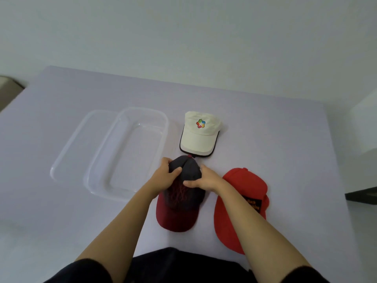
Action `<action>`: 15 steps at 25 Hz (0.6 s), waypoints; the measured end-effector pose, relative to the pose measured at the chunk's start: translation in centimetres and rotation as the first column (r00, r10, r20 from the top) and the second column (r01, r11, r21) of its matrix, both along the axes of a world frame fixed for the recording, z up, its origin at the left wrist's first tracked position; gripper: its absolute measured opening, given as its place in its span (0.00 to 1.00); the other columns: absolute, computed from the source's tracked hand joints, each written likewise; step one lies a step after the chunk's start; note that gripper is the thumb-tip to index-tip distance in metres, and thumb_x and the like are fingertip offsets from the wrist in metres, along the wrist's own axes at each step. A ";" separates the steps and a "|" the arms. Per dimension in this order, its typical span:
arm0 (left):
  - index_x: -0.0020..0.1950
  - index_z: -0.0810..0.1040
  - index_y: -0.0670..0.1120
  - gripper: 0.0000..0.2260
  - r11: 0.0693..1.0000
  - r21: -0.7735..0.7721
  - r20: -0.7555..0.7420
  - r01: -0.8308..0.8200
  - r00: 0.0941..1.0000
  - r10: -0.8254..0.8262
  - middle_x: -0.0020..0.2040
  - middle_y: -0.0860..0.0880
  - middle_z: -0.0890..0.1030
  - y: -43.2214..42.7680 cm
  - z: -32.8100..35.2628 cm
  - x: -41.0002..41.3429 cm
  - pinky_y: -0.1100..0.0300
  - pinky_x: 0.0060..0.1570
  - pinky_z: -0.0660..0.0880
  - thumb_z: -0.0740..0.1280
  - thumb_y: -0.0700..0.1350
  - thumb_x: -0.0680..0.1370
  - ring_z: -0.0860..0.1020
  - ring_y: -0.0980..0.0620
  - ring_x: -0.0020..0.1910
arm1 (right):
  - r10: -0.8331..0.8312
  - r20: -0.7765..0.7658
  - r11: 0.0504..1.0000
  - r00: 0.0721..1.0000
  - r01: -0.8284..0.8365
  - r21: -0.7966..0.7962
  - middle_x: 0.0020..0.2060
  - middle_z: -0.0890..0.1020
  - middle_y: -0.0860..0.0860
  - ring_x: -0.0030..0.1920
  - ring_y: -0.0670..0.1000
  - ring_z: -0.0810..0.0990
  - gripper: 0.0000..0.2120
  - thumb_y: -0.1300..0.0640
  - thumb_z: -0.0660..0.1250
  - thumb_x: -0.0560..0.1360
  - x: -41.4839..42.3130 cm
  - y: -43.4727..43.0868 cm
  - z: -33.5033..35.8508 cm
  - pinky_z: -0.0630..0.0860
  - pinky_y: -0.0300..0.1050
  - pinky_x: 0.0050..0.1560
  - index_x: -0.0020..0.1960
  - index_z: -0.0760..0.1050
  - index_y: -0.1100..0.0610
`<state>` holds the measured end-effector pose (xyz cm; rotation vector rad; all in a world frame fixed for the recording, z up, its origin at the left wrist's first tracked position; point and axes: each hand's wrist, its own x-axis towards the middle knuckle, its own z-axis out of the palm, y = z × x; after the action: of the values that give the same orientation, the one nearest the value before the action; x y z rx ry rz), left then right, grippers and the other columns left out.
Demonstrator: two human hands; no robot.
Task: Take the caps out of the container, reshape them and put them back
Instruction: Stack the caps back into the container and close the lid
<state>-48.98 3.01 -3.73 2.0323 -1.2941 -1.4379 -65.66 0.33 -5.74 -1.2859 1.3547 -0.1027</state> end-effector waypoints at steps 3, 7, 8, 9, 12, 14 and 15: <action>0.60 0.64 0.46 0.15 0.995 0.019 0.000 0.102 0.995 -0.103 0.55 0.44 0.77 -0.2 0.3 0.8 0.48 0.56 0.77 0.63 0.51 0.79 0.78 0.45 0.54 | 0.001 0.022 0.996 1.000 -0.003 0.091 0.58 0.80 0.55 0.58 0.55 0.78 0.31 0.50 0.78 0.63 -0.2 0.0 -0.2 0.74 0.54 0.63 0.62 0.74 0.58; 0.63 0.68 0.44 0.18 0.992 0.058 -0.213 0.112 0.972 -0.098 0.55 0.46 0.78 -0.1 1.3 2.0 0.55 0.52 0.78 0.68 0.48 0.76 0.79 0.49 0.53 | -0.025 0.025 0.993 0.999 0.022 0.113 0.61 0.77 0.52 0.60 0.54 0.76 0.38 0.50 0.79 0.61 -0.1 0.9 0.7 0.73 0.52 0.64 0.67 0.69 0.57; 0.64 0.69 0.43 0.19 0.990 0.067 -0.262 0.124 0.960 -0.102 0.56 0.46 0.78 -0.1 1.6 2.5 0.56 0.52 0.78 0.69 0.47 0.76 0.79 0.49 0.53 | -0.049 0.065 0.993 0.997 0.041 0.108 0.62 0.76 0.51 0.61 0.53 0.76 0.39 0.51 0.79 0.61 0.2 1.3 1.1 0.72 0.52 0.64 0.68 0.67 0.56; 0.64 0.71 0.42 0.19 0.986 0.071 -0.295 0.149 0.948 -0.122 0.55 0.46 0.80 -0.2 2.1 3.1 0.57 0.52 0.78 0.69 0.47 0.76 0.80 0.50 0.53 | -0.075 0.125 0.992 0.989 0.062 0.109 0.62 0.77 0.51 0.61 0.53 0.76 0.38 0.51 0.78 0.63 0.5 1.6 1.4 0.72 0.52 0.65 0.68 0.66 0.55; 0.61 0.77 0.42 0.15 0.979 0.067 -0.375 0.191 0.914 -0.152 0.54 0.47 0.83 -0.1 4.3 5.3 0.54 0.56 0.78 0.66 0.48 0.77 0.82 0.49 0.52 | -0.181 0.323 0.982 0.929 0.149 0.120 0.58 0.81 0.53 0.58 0.53 0.80 0.21 0.51 0.72 0.71 1.6 2.6 3.1 0.73 0.54 0.65 0.62 0.73 0.53; 0.60 0.78 0.45 0.15 0.982 0.030 -0.409 0.184 0.899 -0.156 0.54 0.48 0.84 0.1 6.0 6.5 0.53 0.59 0.77 0.64 0.52 0.78 0.82 0.50 0.53 | -0.289 0.426 0.957 0.857 0.258 0.129 0.56 0.82 0.54 0.57 0.54 0.81 0.14 0.51 0.67 0.74 2.9 3.5 4.8 0.74 0.54 0.64 0.59 0.75 0.52; 0.60 0.78 0.46 0.16 0.984 0.003 -0.436 0.177 0.886 -0.159 0.54 0.49 0.84 0.4 6.9 6.9 0.54 0.59 0.77 0.63 0.54 0.78 0.82 0.51 0.54 | -0.335 0.483 0.941 0.809 0.313 0.128 0.56 0.82 0.54 0.57 0.54 0.81 0.14 0.51 0.66 0.75 3.7 3.8 5.5 0.74 0.53 0.63 0.60 0.75 0.53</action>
<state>-42.06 3.38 3.16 1.5193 -1.2696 -1.8785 -61.94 4.17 -0.21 -0.8909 1.0978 -0.6046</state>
